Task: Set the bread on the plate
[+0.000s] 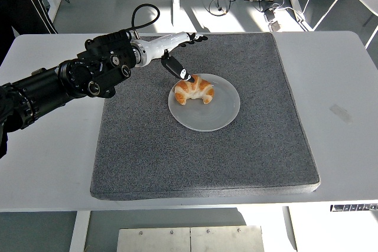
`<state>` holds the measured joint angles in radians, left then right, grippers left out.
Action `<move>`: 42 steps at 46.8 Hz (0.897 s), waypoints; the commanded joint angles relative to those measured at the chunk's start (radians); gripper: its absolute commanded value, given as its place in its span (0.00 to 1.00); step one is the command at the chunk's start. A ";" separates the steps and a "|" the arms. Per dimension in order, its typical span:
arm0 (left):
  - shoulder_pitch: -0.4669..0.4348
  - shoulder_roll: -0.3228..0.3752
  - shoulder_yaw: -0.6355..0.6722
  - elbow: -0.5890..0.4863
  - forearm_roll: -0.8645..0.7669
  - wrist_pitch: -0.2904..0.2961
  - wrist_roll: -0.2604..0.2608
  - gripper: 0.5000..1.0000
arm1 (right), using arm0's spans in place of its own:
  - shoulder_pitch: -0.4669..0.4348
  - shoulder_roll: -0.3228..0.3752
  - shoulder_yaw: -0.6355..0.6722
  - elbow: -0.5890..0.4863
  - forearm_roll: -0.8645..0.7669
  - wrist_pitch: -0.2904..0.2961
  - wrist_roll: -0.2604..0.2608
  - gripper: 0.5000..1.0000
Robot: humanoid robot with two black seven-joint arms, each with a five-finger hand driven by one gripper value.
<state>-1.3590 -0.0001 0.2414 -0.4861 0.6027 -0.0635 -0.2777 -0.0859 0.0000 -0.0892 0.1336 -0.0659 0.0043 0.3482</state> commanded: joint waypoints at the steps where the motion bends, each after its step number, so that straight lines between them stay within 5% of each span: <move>1: -0.015 0.000 -0.025 0.001 -0.040 0.001 0.000 0.95 | 0.000 0.000 0.000 0.001 0.000 0.002 0.000 1.00; 6: -0.042 0.000 -0.068 0.007 -0.087 -0.002 0.017 0.96 | 0.000 0.000 0.000 0.001 0.000 0.000 0.000 1.00; 13: -0.031 0.009 -0.168 0.007 -0.208 0.014 0.121 0.96 | 0.001 0.000 0.000 0.001 0.000 0.000 0.000 1.00; 25: 0.011 0.063 -0.310 0.017 -0.380 0.057 0.136 0.96 | 0.000 0.000 0.000 0.001 0.000 0.000 0.000 1.00; 32: 0.069 0.072 -0.488 0.026 -0.518 0.068 0.218 0.96 | 0.000 0.000 0.000 0.000 0.000 -0.001 0.000 1.00; 42: 0.161 0.084 -0.744 0.027 -0.598 0.030 0.230 0.96 | 0.000 0.000 0.000 -0.002 0.000 -0.001 0.000 1.00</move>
<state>-1.2223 0.0850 -0.4282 -0.4578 0.0273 -0.0067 -0.0477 -0.0859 0.0000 -0.0890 0.1321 -0.0660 0.0031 0.3484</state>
